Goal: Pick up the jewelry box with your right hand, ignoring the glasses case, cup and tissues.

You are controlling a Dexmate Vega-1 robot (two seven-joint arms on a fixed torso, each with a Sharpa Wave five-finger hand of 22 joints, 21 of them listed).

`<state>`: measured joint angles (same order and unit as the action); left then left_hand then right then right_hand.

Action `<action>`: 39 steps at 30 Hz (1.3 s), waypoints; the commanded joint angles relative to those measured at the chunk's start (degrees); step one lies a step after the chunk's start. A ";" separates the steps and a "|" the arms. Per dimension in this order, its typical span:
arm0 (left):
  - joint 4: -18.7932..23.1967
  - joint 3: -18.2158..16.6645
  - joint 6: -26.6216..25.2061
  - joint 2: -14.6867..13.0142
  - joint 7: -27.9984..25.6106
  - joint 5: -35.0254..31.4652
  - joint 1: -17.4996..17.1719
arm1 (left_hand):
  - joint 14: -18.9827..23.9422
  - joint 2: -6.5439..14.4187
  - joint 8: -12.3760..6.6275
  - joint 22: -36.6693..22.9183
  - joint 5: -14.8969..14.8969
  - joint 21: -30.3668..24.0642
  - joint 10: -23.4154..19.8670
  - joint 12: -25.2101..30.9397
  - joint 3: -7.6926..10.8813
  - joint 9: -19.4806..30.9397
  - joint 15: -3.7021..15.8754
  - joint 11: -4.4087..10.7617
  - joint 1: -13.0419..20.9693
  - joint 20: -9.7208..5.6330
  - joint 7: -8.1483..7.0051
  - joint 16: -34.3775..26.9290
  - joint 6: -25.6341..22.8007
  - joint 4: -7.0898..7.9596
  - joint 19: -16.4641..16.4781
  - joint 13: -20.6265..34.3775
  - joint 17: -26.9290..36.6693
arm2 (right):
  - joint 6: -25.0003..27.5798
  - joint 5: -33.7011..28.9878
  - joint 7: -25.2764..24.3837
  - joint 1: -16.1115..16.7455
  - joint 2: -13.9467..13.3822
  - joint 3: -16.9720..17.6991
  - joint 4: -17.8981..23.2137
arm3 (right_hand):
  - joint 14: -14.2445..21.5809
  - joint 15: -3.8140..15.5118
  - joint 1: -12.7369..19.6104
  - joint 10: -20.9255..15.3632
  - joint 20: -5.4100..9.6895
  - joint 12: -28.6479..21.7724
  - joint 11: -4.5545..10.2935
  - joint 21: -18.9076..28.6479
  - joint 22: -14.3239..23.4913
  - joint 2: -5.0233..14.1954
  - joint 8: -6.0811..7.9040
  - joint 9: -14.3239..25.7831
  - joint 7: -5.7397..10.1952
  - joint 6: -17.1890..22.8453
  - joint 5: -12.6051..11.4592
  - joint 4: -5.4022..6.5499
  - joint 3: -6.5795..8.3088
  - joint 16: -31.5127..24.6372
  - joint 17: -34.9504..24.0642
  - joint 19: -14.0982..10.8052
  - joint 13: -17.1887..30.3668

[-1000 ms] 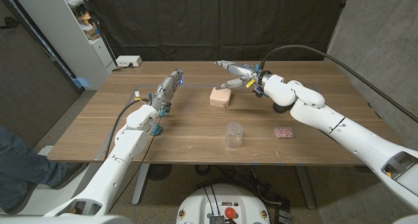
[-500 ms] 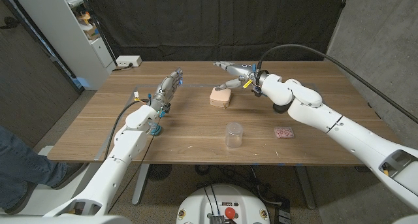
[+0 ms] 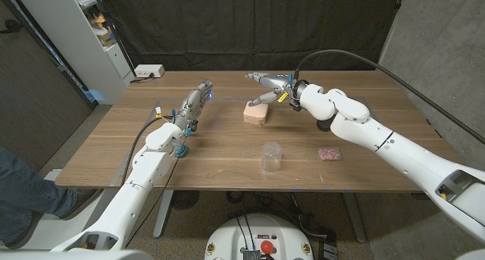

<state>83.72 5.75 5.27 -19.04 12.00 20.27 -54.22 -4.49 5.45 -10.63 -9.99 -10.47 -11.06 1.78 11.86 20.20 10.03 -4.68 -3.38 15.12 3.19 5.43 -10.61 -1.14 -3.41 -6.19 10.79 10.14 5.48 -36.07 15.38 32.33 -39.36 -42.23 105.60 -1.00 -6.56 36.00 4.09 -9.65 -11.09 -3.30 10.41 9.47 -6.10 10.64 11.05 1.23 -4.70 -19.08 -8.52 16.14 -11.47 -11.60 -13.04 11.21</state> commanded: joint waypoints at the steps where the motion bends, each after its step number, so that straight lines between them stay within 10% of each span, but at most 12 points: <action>1: 0.09 -0.05 0.09 -0.02 0.09 -0.10 -0.03 | -0.25 0.37 -0.10 -0.30 0.11 -0.24 -0.24 0.01 0.12 0.17 -0.52 -0.43 -0.20 0.13 0.22 -0.04 -0.21 -0.35 -0.46 0.16 0.19 | 1.74 -2.08 2.41 -1.51 1.01 -1.37 -0.59 | 0.38 -0.14 0.05 -0.04 -0.67 -0.32 -0.12 0.45 0.28 -0.81 0.59 0.14 0.03 -0.07 -0.43 0.09 -0.42 -0.49 -0.13 -0.13 0.08; 39: -1.01 0.22 0.48 0.17 0.66 -0.21 0.77 | -0.27 0.42 -0.05 -0.30 0.10 -0.20 -0.18 -0.02 0.12 0.17 -0.54 -0.37 -0.35 0.36 0.17 -0.06 -0.31 -0.55 -0.73 0.16 0.19 | 6.33 -5.91 8.64 -5.64 3.22 -4.92 -3.33 | 0.70 -0.51 -0.61 0.29 -2.03 -0.22 -0.26 0.46 0.30 -1.74 0.27 0.15 -0.16 -1.26 -1.42 0.66 -1.63 -0.62 -0.22 -0.27 0.09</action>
<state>82.80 5.95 5.72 -18.86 12.49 20.09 -53.56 -4.80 5.69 -10.63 -9.99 -10.47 -11.06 1.77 11.86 20.23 10.03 -4.98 -3.38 14.88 3.38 5.42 -10.61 -1.13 -3.74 -6.38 10.79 10.14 10.43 -40.92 22.24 27.89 -36.89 -46.01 103.21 -0.81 -6.74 35.22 4.09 -11.28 -11.08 -3.29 10.41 9.47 -7.47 10.64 11.05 1.11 -5.46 -20.14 -7.94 14.91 -11.92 -11.59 -13.26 11.20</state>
